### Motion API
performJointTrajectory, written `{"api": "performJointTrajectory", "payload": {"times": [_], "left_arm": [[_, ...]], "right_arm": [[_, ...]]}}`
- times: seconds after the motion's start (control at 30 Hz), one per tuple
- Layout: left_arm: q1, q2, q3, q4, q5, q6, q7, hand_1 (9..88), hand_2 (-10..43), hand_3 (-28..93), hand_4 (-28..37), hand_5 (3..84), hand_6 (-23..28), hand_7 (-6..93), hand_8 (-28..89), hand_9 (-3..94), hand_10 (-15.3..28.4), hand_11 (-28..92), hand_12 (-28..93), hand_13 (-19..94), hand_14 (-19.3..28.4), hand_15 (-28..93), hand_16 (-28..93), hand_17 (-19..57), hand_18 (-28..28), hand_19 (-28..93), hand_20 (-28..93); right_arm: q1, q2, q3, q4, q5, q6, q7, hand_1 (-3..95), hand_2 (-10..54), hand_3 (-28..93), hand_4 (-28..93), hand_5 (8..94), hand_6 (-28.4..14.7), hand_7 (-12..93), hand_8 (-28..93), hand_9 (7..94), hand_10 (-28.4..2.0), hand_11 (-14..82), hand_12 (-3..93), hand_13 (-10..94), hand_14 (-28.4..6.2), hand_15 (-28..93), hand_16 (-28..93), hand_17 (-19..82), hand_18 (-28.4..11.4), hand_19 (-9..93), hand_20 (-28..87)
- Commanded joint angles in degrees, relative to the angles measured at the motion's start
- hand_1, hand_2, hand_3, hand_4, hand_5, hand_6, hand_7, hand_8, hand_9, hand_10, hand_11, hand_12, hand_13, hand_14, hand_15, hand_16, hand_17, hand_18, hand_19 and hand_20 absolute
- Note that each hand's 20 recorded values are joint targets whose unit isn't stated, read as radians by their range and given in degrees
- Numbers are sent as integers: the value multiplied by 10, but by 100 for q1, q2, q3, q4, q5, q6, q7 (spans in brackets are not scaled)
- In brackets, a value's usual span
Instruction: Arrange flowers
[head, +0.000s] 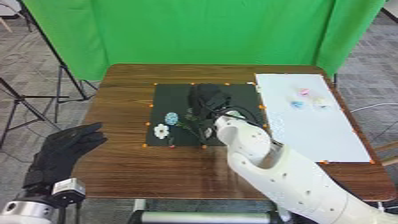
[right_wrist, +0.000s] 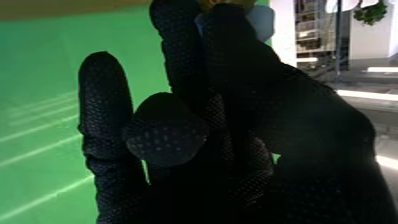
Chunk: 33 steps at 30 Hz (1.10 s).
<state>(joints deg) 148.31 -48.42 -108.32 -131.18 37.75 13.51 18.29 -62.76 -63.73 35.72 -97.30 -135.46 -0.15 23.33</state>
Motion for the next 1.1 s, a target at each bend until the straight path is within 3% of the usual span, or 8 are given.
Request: {"api": "performJointTrajectory", "payload": {"times": [0.03, 0.27, 0.67, 1.0, 1.1], "left_arm": [[-132, -108, 52, 59, 79, -155, -134, 299, 32, 795, -157, 535, 162, 147, -91, 442, 229, 434, 108, 298, 274, 638, -138, -94, 208, 593, 143], [-259, -127, 79, 113, 113, -241, -203, 300, 32, 795, -158, 534, 162, 147, -90, 443, 228, 433, 108, 298, 274, 638, -138, -94, 208, 593, 143], [-372, -143, 74, 134, 158, -312, -340, 299, 32, 796, -157, 535, 161, 148, -91, 442, 228, 434, 108, 299, 274, 638, -138, -93, 208, 593, 142], [-316, -191, 0, 120, 198, -353, -453, 301, 34, 795, -154, 534, 161, 148, -90, 442, 227, 435, 109, 299, 274, 639, -138, -94, 208, 593, 142], [-310, -189, -13, 114, 217, -358, -476, 302, 35, 795, -152, 534, 161, 148, -90, 443, 228, 434, 108, 299, 274, 639, -138, -94, 208, 593, 142]], "right_arm": [[-178, -454, 36, 357, -310, -138, 110, 567, -95, 768, -283, 767, 14, 299, -8, 910, -55, 113, 349, 811, -34, 755, 220, 412, -153, 932, -52], [-285, -526, 50, 529, -466, -175, 235, 567, -95, 769, -283, 767, 15, 301, -10, 909, -56, 113, 350, 810, -35, 754, 220, 411, -153, 932, -52], [-203, -540, -168, 587, -795, 23, 626, 562, -95, 772, -283, 750, 6, 297, -15, 890, -61, 110, 348, 799, -37, 736, 214, 396, -153, 922, -66], [-185, -418, -264, 153, -588, -203, 772, 511, -95, 766, -283, 704, -18, 264, -22, 822, -91, 118, 345, 738, -69, 747, 214, 339, -179, 911, -77], [-184, -428, -268, 69, -611, -333, 752, 486, -95, 780, -283, 693, -23, 242, -20, 781, -102, 171, 315, 718, -78, 760, 206, 324, -186, 906, -69]]}}
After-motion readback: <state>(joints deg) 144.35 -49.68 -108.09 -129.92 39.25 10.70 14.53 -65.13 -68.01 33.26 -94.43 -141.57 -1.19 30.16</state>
